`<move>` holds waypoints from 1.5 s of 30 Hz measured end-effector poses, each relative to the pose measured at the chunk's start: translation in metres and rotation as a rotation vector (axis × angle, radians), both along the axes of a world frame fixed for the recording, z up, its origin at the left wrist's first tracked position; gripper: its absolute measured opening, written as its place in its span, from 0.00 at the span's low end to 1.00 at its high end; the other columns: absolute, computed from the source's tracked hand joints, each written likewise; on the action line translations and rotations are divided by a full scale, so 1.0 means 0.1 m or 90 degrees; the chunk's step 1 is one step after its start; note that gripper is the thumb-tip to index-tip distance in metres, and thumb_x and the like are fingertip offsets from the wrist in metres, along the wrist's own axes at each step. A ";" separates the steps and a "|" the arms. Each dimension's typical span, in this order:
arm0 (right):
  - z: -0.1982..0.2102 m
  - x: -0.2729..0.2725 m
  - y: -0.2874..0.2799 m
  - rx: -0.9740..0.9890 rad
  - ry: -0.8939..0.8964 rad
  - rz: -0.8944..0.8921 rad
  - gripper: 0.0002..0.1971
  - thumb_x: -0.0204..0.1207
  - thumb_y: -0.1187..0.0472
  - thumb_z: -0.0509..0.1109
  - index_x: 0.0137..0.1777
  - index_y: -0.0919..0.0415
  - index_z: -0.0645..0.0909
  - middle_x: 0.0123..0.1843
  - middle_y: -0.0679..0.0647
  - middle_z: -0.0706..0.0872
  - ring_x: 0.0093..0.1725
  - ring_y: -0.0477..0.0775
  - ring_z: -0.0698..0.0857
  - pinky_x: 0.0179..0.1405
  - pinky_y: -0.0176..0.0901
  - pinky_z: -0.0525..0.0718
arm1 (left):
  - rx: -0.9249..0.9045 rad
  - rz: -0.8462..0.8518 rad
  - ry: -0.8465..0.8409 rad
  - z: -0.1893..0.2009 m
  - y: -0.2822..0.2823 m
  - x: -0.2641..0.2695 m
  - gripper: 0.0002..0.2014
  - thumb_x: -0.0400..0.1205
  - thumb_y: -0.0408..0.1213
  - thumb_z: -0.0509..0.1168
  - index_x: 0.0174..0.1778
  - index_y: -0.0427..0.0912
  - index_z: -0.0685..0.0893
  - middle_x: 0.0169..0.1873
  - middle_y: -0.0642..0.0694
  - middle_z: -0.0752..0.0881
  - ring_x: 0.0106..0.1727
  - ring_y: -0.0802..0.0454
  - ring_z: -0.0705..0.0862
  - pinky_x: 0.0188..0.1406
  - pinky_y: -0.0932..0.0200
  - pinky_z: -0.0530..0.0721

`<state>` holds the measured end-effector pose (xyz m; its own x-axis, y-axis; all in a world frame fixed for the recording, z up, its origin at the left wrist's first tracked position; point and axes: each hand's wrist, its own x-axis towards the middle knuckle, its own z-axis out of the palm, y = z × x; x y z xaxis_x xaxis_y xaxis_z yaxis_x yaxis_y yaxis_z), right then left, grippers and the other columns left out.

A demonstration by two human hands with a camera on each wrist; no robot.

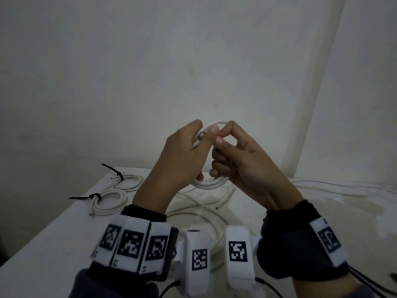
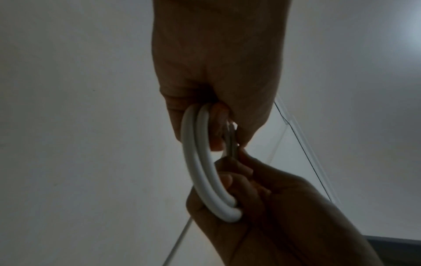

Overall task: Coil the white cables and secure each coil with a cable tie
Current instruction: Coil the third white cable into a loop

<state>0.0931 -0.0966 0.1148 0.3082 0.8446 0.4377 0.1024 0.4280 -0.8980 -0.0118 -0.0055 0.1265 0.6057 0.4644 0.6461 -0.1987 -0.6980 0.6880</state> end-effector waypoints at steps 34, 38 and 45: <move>0.13 -0.03 -0.14 0.047 -0.184 -0.202 0.08 0.81 0.64 0.67 0.40 0.64 0.80 0.40 0.54 0.89 0.47 0.51 0.90 0.52 0.47 0.88 | 0.064 0.001 -0.055 -0.02 0.13 -0.03 0.24 0.78 0.53 0.62 0.36 0.30 0.80 0.18 0.55 0.74 0.19 0.61 0.68 0.24 0.58 0.71; 0.11 -0.10 -0.10 0.055 -0.027 -0.088 0.09 0.84 0.63 0.61 0.42 0.64 0.77 0.45 0.59 0.91 0.52 0.58 0.91 0.52 0.53 0.89 | -0.030 -0.015 -0.094 0.00 0.07 0.02 0.20 0.83 0.44 0.63 0.38 0.27 0.82 0.28 0.44 0.87 0.21 0.65 0.77 0.25 0.69 0.73; 0.07 -0.20 0.01 0.046 0.032 -0.099 0.13 0.88 0.59 0.55 0.42 0.59 0.75 0.32 0.53 0.81 0.27 0.50 0.76 0.31 0.45 0.79 | -0.039 0.074 -0.106 -0.03 0.04 0.08 0.22 0.84 0.49 0.59 0.40 0.30 0.82 0.31 0.34 0.82 0.25 0.49 0.75 0.31 0.46 0.78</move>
